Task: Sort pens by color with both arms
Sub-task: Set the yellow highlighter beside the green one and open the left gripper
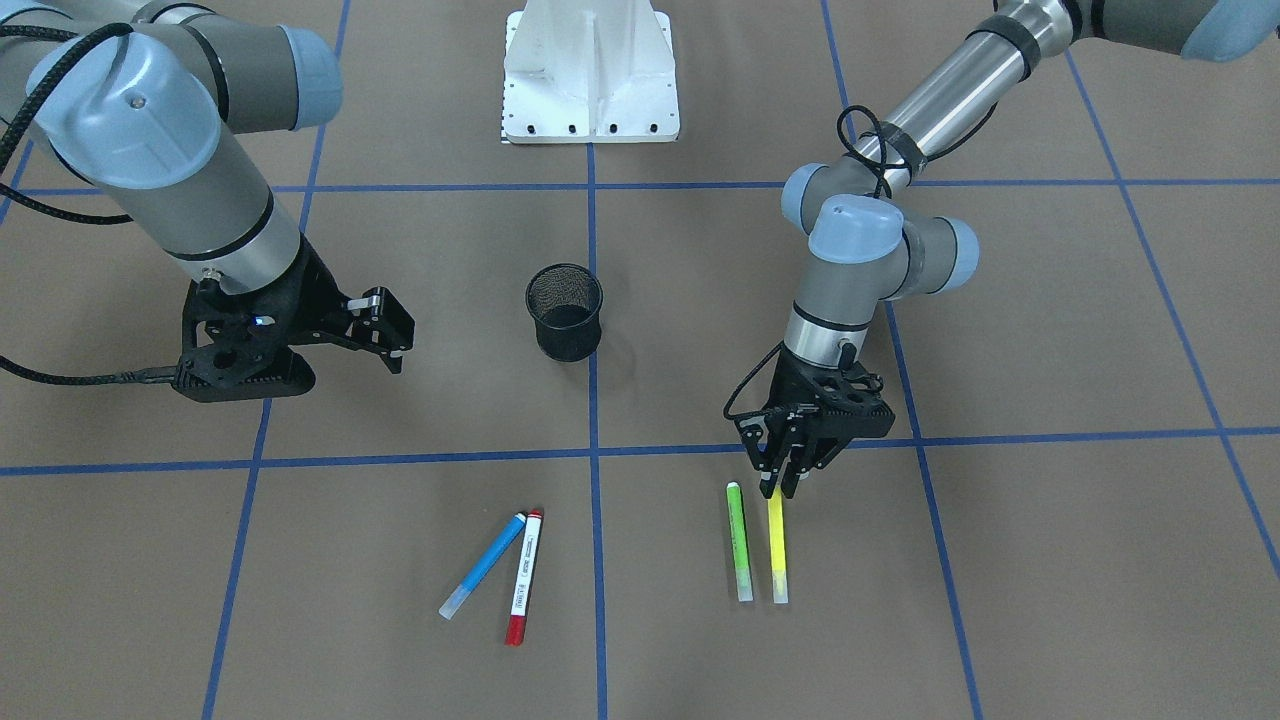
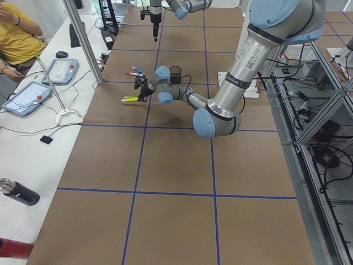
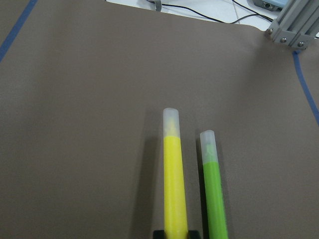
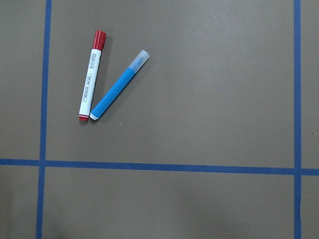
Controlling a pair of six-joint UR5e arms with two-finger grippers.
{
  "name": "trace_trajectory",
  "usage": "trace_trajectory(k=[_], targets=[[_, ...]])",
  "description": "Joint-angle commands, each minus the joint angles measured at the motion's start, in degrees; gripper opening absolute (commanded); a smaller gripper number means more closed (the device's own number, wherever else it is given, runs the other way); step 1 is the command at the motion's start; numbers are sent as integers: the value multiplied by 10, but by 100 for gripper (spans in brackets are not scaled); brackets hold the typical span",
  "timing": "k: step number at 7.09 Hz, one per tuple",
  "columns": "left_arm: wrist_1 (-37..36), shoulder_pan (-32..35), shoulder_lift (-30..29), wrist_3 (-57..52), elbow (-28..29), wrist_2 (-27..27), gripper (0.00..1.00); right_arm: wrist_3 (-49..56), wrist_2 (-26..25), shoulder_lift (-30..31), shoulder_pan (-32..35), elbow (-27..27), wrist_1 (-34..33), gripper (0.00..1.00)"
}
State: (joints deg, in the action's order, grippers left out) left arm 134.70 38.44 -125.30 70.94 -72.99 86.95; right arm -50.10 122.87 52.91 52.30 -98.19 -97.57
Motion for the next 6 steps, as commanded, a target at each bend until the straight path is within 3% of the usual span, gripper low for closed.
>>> trace_trajectory(k=[1, 3, 4, 6], targets=[[0, 0, 0, -4, 0, 0, 99, 0, 0, -1, 0, 0, 0, 100], [-8, 4, -2, -6, -7, 14, 99, 1, 4, -3, 0, -2, 0, 100], [-34, 22, -4, -14, -21, 55, 99, 3, 4, -2, 9, -2, 0, 100], [-201, 71, 0, -131, -119, 137, 99, 28, 6, 37, 31, -42, -3, 100]])
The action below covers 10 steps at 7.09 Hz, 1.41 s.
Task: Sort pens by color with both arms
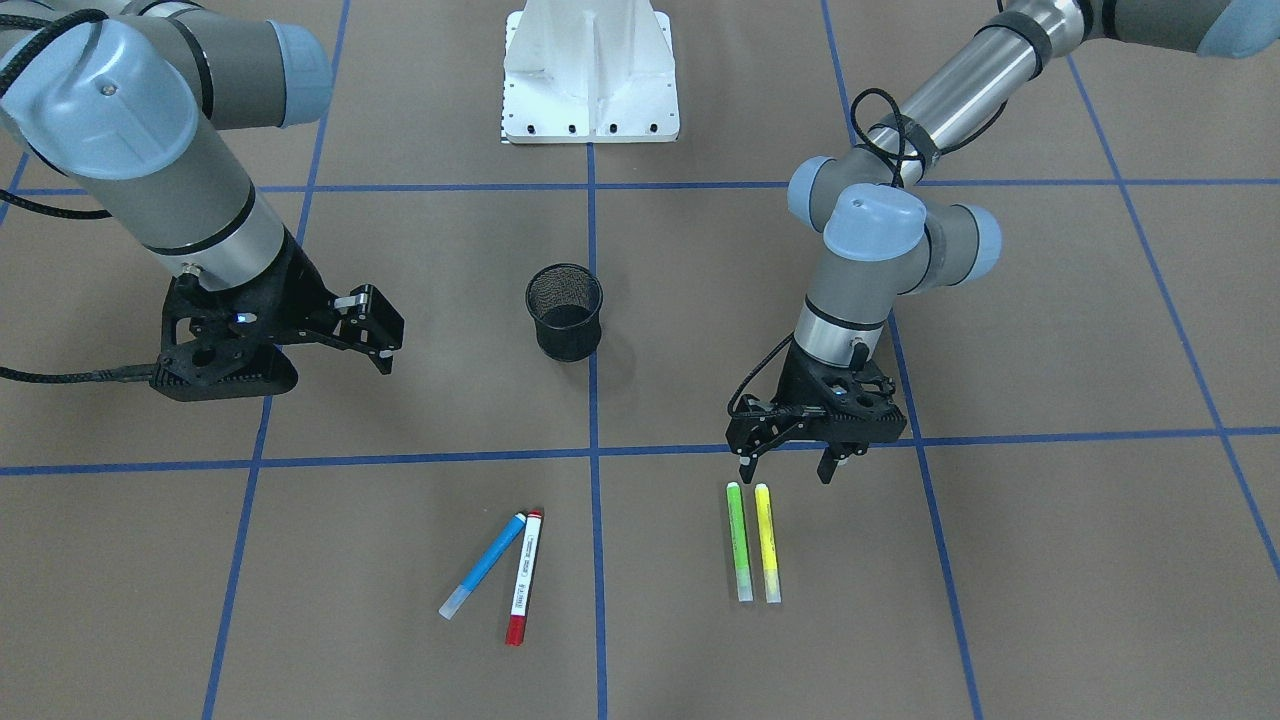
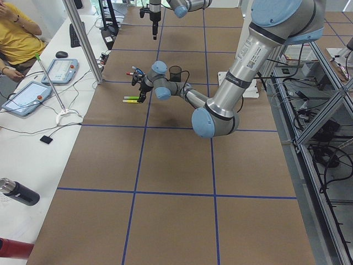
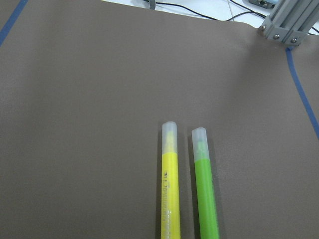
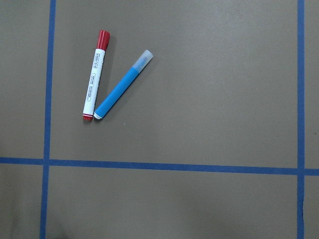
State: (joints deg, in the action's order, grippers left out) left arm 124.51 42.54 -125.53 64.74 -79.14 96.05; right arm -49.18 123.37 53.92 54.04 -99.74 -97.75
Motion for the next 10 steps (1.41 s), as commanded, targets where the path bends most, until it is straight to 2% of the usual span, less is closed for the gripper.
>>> trace_trajectory(k=[1, 3, 4, 6, 7, 8, 9, 10], targets=[[-210, 72, 5, -150, -112, 104, 99, 55, 1, 62, 36, -53, -2, 100], [-388, 185, 24, -352, -190, 225, 99, 150, 1, 144, 76, -95, -2, 100], [-432, 242, 56, -460, -209, 261, 99, 221, 21, 185, 113, -97, -2, 100], [-471, 348, 114, -651, -199, 302, 99, 455, 94, 292, 237, -82, 3, 100], [-501, 387, 121, -721, -184, 303, 99, 551, 97, 338, 285, -68, 4, 100], [-512, 417, 141, -764, -169, 305, 99, 616, 96, 364, 327, -48, 4, 100], [-509, 434, 181, -767, -164, 330, 99, 657, 94, 379, 362, -10, 5, 100], [-505, 447, 208, -768, -169, 347, 99, 656, 93, 379, 383, 25, 5, 100]])
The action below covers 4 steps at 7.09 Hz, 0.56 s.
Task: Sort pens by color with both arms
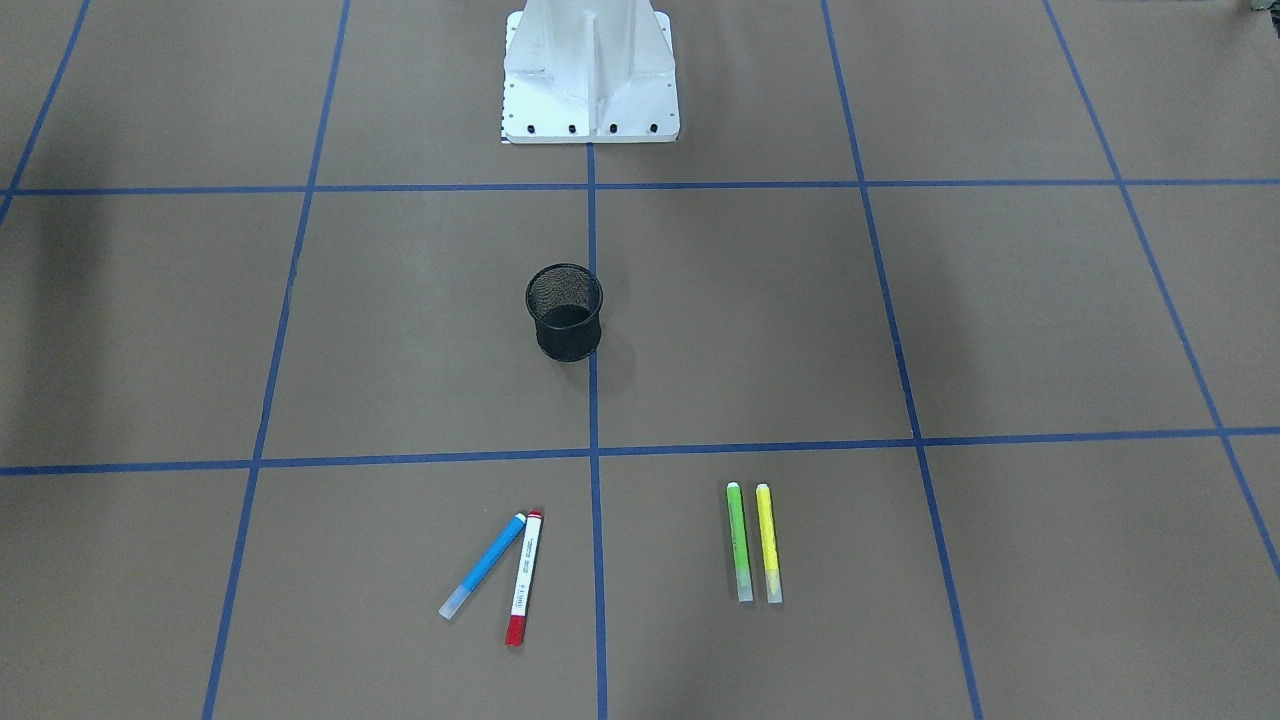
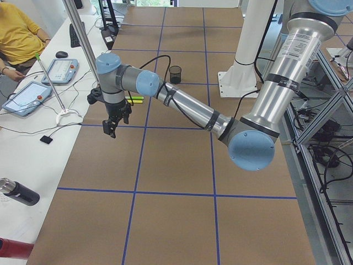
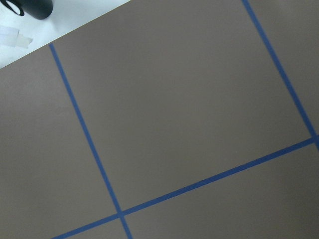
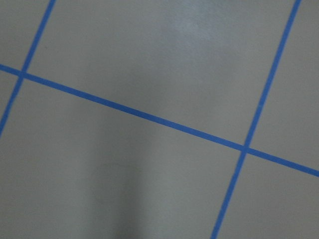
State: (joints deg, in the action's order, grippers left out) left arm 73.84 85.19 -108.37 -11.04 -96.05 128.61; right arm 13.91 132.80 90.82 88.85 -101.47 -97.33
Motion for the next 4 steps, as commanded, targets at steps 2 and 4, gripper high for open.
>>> trace_trajectory(k=[2, 4], targets=[[28, 24, 108, -3, -10, 16, 99, 5, -2, 12, 35, 51, 0, 100], [47, 26, 113, 26, -13, 29, 99, -41, -1, 7, 35, 44, 2, 100]])
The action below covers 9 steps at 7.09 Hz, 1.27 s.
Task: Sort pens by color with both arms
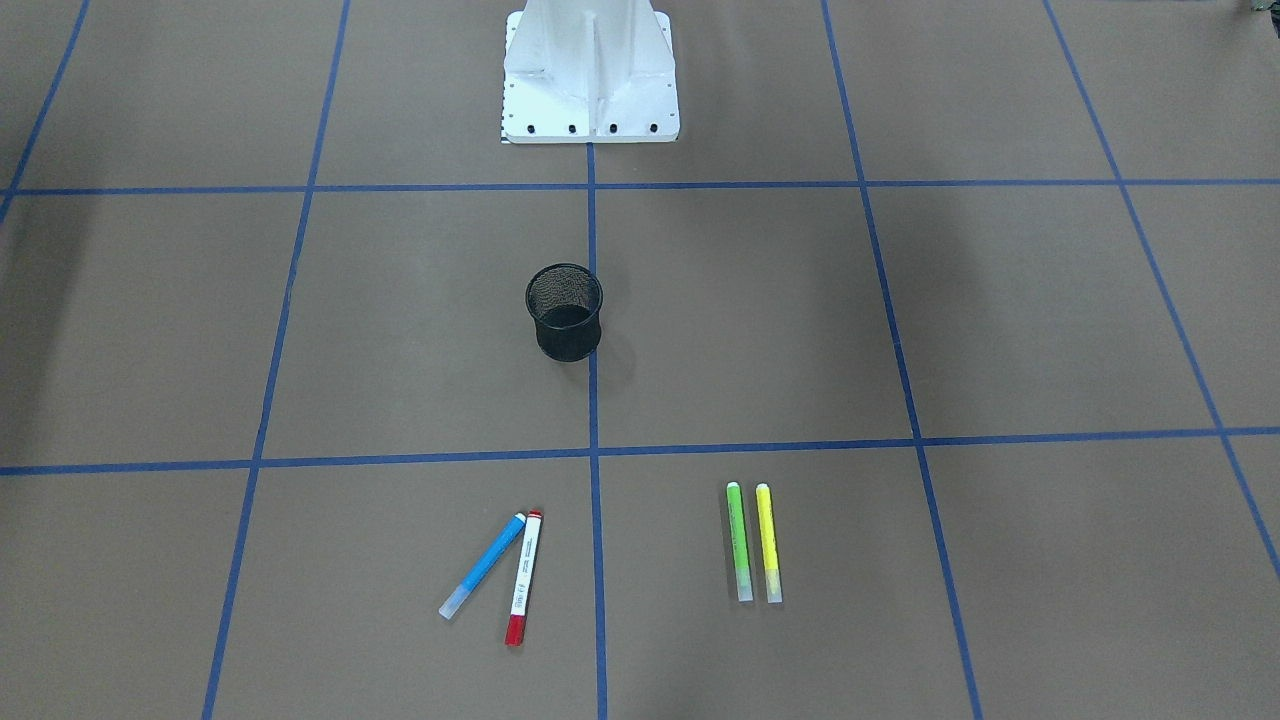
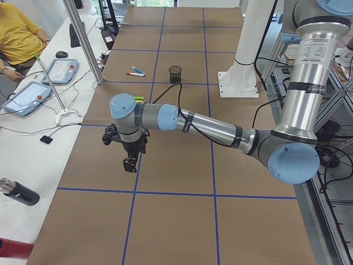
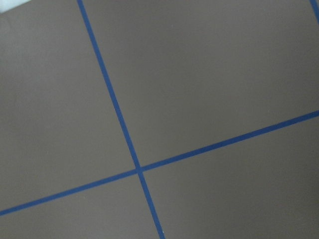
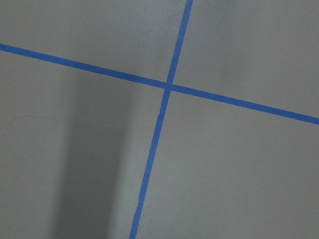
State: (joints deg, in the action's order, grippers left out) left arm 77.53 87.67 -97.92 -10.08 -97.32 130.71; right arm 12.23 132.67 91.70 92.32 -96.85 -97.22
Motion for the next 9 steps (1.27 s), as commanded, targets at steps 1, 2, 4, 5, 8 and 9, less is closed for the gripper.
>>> trace_trajectory(k=[1, 2, 4, 5, 8, 9], targets=[[10, 1, 11, 17, -1, 25, 99, -33, 0, -5, 0, -3, 1, 100], [11, 2, 12, 16, -1, 30, 99, -47, 0, -5, 0, -4, 2, 100], [12, 8, 8, 23, -1, 31, 99, -47, 0, -5, 0, -4, 2, 100], [11, 9, 12, 22, -14, 38, 99, -46, 0, -5, 0, -4, 2, 100], [12, 10, 20, 21, -20, 41, 99, -47, -1, -6, 1, -5, 3, 100], [12, 10, 20, 23, -19, 39, 99, -47, -1, -6, 1, -5, 3, 100]])
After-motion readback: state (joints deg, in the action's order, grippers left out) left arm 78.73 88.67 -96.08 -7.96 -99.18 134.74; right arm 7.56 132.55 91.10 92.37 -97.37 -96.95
